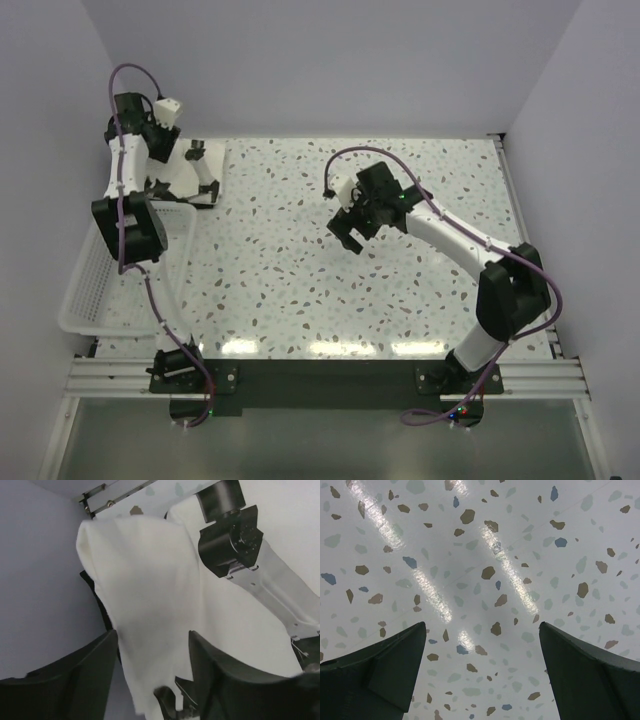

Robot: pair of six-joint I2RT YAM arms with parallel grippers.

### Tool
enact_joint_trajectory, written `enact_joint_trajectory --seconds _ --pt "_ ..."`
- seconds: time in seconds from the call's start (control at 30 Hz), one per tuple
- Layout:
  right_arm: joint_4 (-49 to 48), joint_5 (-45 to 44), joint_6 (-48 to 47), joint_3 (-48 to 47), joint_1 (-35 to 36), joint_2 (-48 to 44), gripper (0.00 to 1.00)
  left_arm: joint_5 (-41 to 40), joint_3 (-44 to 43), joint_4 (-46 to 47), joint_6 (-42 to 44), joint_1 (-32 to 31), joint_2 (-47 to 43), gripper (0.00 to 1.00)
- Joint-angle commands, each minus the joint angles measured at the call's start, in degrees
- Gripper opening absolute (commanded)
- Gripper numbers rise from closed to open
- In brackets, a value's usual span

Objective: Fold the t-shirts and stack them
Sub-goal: Neatly place the folded tshirt to the corner, then reset both grippers

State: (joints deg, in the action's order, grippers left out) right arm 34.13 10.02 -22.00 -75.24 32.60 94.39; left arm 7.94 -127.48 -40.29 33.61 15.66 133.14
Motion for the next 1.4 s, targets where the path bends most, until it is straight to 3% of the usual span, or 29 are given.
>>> enact_joint_trajectory --seconds 0.0,0.03,0.07,0.2,0.47,0.67,0.83,0.87,1.07,1.37 --pt "1.82 -0.09 0.11 -2.98 0.09 -0.26 0.99 -5.56 -1.36 6.01 1.47 1.74 -0.25 0.68" --pt "1.90 -0.52 0.64 -3.15 0.10 -0.78 0.99 -5.83 -1.63 6.71 1.46 1.92 -0.77 0.80" --pt "1.82 -0.53 0.73 -3.16 -0.08 -1.05 0.99 -6.10 -1.89 7.07 1.46 1.92 -1.30 0.86" --pt "0.77 -0.36 2.57 -2.54 -1.48 -3.42 0.99 -3.74 -4.08 6.02 -1.51 1.57 -5.86 1.00" --pt "-1.52 3.51 10.30 -2.98 -10.61 -8.25 0.99 -5.05 -1.02 -0.13 -6.00 -10.99 -14.66 1.00" --pt "-0.73 4.83 13.38 -2.45 -19.83 -13.08 0.99 3.03 0.12 -6.11 -18.82 -21.62 -17.91 1.00" --pt "1.81 5.98 14.00 1.76 -25.30 -18.96 0.99 5.94 17.22 1.77 -27.52 -27.86 -25.63 1.00" --pt "1.99 5.80 14.09 4.72 -26.09 -19.76 0.99 7.16 26.14 4.06 -29.63 -28.40 -27.39 1.00" --pt "2.34 7.29 15.49 19.14 -27.50 -28.98 0.99 4.10 48.34 13.57 -30.79 -34.20 -36.80 1.00" --pt "2.43 8.52 17.96 24.71 -27.41 -34.19 0.99 1.72 59.09 16.03 -32.29 -34.82 -45.16 1.00"
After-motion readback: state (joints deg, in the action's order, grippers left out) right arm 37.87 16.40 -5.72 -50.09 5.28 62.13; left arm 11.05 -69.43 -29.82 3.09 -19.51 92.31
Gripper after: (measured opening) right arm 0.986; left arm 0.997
